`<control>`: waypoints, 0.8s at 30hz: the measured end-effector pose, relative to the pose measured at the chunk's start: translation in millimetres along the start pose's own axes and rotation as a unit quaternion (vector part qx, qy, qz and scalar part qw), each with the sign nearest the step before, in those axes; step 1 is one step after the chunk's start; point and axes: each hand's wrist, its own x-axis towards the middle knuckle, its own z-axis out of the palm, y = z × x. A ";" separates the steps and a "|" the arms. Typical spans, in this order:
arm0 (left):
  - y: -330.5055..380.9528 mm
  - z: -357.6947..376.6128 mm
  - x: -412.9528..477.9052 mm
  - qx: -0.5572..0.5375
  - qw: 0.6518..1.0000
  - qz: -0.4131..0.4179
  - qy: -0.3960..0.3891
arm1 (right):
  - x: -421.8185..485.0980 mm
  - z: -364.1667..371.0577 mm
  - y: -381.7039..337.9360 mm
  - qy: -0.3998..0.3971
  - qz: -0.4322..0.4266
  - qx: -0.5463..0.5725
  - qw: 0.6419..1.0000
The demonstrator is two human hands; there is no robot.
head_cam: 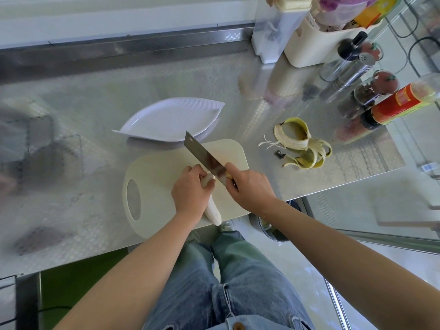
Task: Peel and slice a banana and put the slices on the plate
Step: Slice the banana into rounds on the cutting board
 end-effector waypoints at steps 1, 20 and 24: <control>0.0 -0.2 0.0 0.000 1.000 0.002 0.000 | 0.4 0.5 -0.1 -0.001 0.003 0.002 1.000; -2.9 1.0 -4.6 -0.004 1.000 0.000 0.002 | -0.7 -1.2 -0.5 0.028 0.016 0.008 0.999; -3.0 1.2 -4.8 -0.011 1.000 -0.001 0.003 | -2.5 -6.6 -1.3 0.019 0.008 -0.001 1.000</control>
